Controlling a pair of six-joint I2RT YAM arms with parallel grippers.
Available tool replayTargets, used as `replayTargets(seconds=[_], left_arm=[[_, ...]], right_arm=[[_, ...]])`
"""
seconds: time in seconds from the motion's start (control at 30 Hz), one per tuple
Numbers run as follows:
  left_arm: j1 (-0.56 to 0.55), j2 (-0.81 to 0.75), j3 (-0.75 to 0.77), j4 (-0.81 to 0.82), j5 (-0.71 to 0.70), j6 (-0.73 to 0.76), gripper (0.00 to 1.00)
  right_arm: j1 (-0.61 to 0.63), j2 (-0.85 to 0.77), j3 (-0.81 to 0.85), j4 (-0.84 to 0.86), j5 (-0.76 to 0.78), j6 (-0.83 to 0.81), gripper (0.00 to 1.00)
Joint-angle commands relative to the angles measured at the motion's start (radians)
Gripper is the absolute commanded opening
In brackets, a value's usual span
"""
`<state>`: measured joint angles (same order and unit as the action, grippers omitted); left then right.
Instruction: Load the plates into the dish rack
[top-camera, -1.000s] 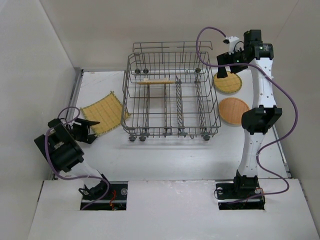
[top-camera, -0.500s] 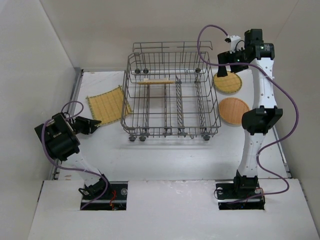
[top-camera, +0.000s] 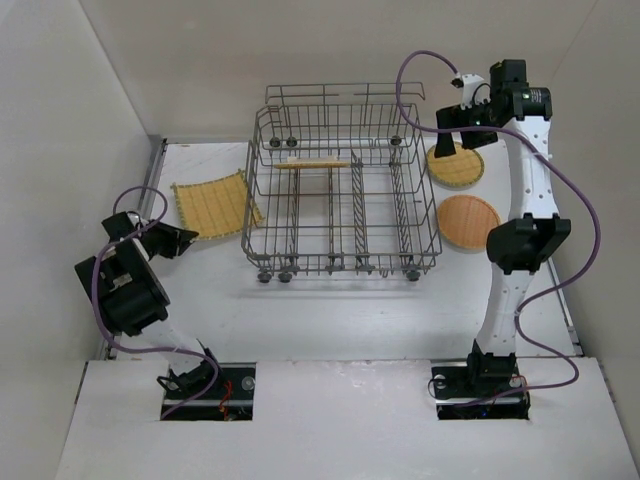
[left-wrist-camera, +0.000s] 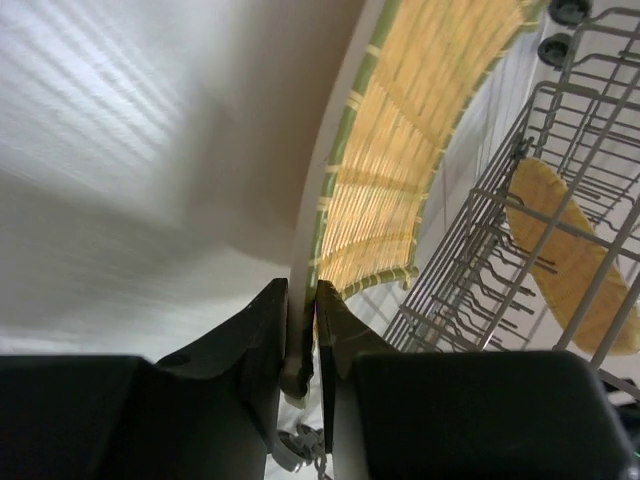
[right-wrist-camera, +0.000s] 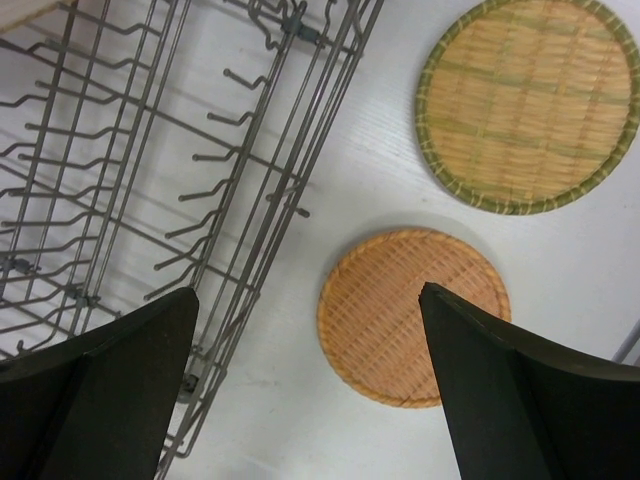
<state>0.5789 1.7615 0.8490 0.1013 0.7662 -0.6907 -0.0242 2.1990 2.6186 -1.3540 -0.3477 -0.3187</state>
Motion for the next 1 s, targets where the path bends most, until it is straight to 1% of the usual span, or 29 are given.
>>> replayTargets(seconds=[0.0,0.17,0.43,0.63,0.8,0.97], left_arm=[[-0.015,-0.129,0.035,-0.005,-0.097,0.048,0.01],[-0.023,-0.203,0.039,-0.031,-0.148,0.097,0.01],[-0.006,-0.26,0.085,-0.077,-0.189,0.128,0.01],[-0.011,-0.293,0.177,-0.13,-0.196,0.157,0.01],[-0.026,-0.318,0.268,-0.181,-0.2,0.217,0.01],[-0.034,-0.32,0.318,-0.227,-0.196,0.243,0.01]], right_arm=[[0.022,-0.1,-0.06,-0.111,-0.007,0.012,0.98],[0.042,-0.159,-0.181,-0.042,-0.005,0.007,0.98],[0.045,-0.197,-0.262,0.01,-0.022,0.006,0.99],[0.053,-0.237,-0.35,0.065,-0.039,0.007,0.98],[0.066,-0.274,-0.43,0.116,-0.06,0.009,0.99],[0.1,-0.291,-0.462,0.157,-0.088,0.007,0.99]])
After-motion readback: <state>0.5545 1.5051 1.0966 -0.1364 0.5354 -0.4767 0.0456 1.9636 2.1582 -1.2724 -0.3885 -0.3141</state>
